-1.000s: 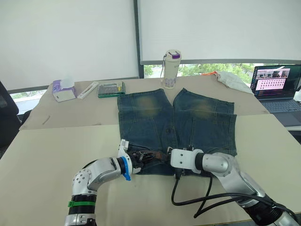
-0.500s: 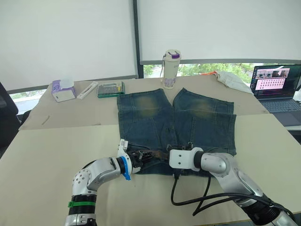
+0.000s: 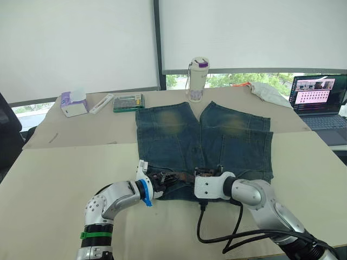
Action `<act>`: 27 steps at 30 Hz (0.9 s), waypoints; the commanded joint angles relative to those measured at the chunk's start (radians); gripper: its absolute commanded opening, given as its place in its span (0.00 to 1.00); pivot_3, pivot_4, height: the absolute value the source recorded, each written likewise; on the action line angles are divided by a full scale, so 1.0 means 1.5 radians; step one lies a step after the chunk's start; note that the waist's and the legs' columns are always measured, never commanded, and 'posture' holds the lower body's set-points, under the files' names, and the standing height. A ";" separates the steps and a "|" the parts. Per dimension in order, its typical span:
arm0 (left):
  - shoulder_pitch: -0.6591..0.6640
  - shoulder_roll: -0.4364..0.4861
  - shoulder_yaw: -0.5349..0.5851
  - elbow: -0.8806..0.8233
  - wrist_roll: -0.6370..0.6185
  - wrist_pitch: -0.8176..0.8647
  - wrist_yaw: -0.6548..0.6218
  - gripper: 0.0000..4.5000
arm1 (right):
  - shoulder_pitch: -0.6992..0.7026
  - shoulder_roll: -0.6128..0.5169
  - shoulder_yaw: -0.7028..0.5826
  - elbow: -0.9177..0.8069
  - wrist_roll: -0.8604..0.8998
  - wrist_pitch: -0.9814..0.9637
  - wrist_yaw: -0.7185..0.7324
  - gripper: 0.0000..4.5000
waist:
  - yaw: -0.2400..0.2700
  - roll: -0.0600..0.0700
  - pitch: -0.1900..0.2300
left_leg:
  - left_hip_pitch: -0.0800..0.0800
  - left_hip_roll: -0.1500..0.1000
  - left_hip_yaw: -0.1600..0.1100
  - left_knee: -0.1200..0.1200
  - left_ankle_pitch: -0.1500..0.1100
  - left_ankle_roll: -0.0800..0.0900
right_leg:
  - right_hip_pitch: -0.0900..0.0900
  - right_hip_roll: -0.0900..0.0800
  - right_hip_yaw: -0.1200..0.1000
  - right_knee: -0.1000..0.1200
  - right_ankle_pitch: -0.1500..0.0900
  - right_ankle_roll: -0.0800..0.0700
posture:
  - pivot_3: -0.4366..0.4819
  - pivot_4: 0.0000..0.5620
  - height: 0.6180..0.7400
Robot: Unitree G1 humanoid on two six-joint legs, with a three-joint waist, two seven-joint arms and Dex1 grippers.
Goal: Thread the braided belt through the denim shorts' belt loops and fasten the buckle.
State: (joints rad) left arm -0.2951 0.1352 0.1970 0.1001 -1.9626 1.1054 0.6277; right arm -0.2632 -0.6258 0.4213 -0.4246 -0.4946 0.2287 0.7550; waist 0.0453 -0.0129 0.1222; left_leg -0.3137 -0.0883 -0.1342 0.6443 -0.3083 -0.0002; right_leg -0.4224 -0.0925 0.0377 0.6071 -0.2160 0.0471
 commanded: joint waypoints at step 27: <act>-0.031 0.210 -0.017 -0.143 0.066 0.099 -0.266 0.37 | 0.005 -0.001 -0.033 -0.026 -0.021 -0.029 0.027 0.00 | -0.008 0.000 0.000 | 0.000 0.001 0.000 0.000 0.000 -0.001 | -0.001 0.002 0.000 0.000 0.000 0.000 | 0.48 0.27 1.00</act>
State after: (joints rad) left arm -0.3122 0.4039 0.1616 -0.0226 -1.8996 1.2083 0.3479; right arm -0.2588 -0.6219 0.4077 -0.4206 -0.5294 0.1680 0.7899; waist 0.0330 -0.0132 0.1228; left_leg -0.3133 -0.0873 -0.1341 0.6436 -0.3076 -0.0014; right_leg -0.4241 -0.0898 0.0374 0.6078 -0.2163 0.0466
